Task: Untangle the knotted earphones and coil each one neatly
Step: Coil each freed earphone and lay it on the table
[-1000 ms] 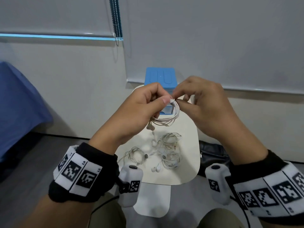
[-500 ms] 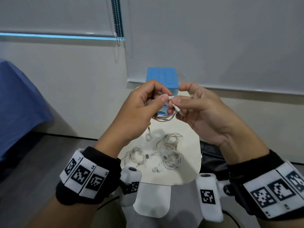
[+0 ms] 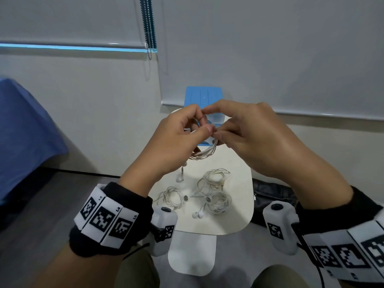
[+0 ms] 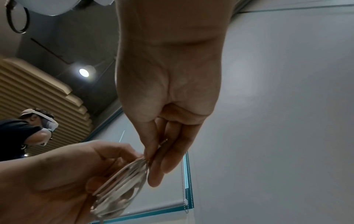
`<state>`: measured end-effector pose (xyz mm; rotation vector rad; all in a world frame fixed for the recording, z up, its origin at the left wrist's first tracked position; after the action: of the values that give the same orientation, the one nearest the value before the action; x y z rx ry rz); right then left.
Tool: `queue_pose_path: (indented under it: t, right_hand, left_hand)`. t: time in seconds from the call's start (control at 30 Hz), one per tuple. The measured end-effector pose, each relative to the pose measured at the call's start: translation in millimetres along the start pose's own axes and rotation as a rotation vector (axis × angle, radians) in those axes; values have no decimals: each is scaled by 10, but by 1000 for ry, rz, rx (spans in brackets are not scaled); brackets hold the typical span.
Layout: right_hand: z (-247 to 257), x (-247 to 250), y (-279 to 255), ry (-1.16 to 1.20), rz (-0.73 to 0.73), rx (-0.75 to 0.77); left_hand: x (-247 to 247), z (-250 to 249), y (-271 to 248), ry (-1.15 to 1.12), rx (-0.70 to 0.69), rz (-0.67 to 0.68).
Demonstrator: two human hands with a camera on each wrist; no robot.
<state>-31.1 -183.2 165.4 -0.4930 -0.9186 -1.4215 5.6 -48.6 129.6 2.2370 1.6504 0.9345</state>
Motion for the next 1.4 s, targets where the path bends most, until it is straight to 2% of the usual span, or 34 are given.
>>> queue_pose_path:
  t: [0.1, 0.2, 0.33, 0.5, 0.6, 0.7, 0.8, 0.87, 0.97, 1.1, 1.17, 1.3, 1.4]
  right_hand:
    - [2, 22, -12, -118, -12, 26]
    - [-34, 44, -35, -178, -22, 49]
    - [-87, 113, -52, -251, -150, 125]
    - [-142, 129, -16, -160, -329, 199]
    - [-256, 78, 51, 57, -294, 122]
    - [-408, -46, 120, 518, -151, -73]
    - [-434, -186, 121, 994, 10, -167]
    - [-402, -231, 117, 1083, 56, -193]
    - [-416, -255, 123, 989, 43, -239]
    - [-333, -292, 119, 1041, 228, -262]
    - [-283, -265, 112, 902, 246, -220]
    - [-192, -105, 125, 510, 91, -124]
    - [-173, -38, 168, 221, -31, -117]
  left_hand:
    - [26, 100, -11, -99, 82, -9]
    - [13, 124, -40, -124, 129, 47]
    - [-29, 87, -53, -118, 156, 114]
    - [-74, 23, -40, -289, 182, 96]
    - [-89, 16, -23, -346, 160, 83]
    - [-61, 51, 2, -344, 130, 12]
    - [-4, 88, 6, -252, 105, -60]
    - [35, 100, -1, -175, 89, -79]
    - [72, 97, -4, -153, 85, -82]
    - [72, 76, 8, -337, 91, -40]
    - [84, 59, 15, -350, 76, -18]
    - [166, 0, 56, -275, 25, -62]
    - [198, -34, 72, -185, 19, -79]
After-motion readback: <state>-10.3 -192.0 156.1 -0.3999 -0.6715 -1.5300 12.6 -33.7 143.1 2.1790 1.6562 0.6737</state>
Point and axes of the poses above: each hand's wrist, its own y-axis towards the middle knuckle, its own x-axis out of the back of the hand, z = x × y, the point moved 8 cm from there along y, towards the middle knuckle, and after that the axes turned 13 degrees about -x, right-handed, at the moved point
